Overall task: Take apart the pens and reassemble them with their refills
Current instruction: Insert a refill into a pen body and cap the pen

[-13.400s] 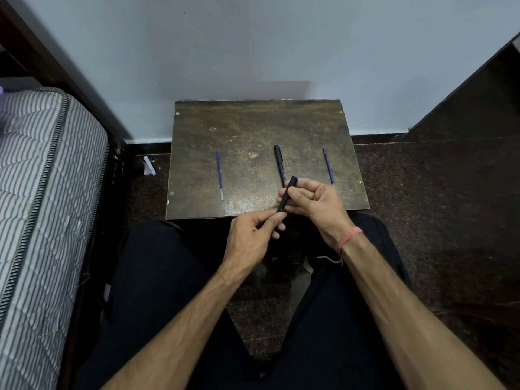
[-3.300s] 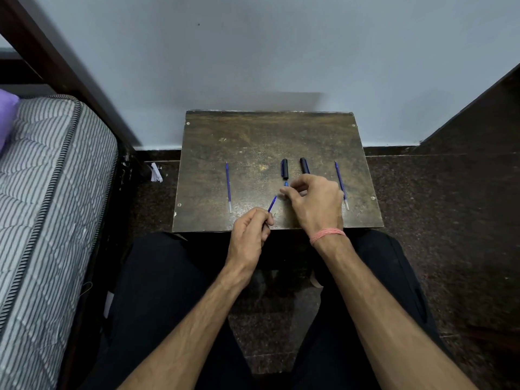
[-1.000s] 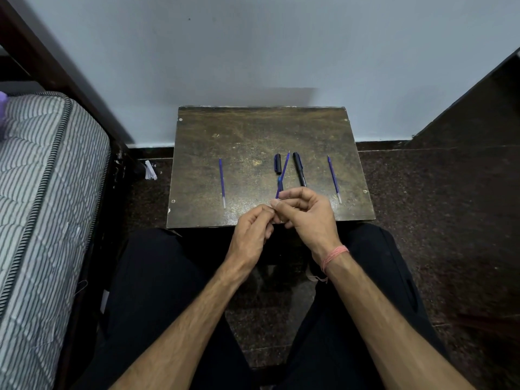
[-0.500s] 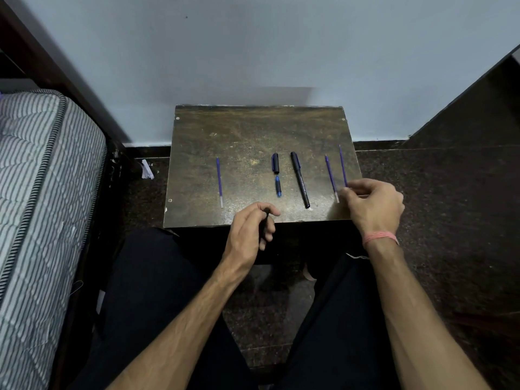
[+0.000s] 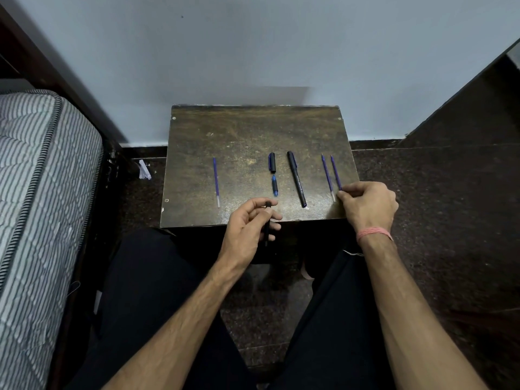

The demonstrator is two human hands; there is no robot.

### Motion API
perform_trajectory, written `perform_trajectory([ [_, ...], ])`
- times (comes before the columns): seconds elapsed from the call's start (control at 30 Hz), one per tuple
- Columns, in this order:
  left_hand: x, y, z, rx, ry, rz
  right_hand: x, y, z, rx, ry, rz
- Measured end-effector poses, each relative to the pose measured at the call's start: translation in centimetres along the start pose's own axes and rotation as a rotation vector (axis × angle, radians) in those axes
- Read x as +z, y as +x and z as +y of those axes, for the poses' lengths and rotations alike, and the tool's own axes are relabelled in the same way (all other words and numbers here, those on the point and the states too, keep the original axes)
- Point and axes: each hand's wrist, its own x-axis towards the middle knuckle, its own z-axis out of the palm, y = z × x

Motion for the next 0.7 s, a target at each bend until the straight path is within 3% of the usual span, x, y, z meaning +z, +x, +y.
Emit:
perform_trajectory([
  [0.3,-0.4,-0.1,-0.2,0.058,0.035,0.093,-0.9,-1.1,-1.2,-0.005,-0.005,-0.017],
  [0.43,-0.7,-0.3,-0.3,0.073,0.071,0.108,-1.0,-2.5,-2.8,-0.126,-0.030,0.048],
  [0.7,-1.6,-0.5,-1.1,0.042,0.065,0.215,2.7,-5.6,-9.7,-0.378,0.221,-0.317],
])
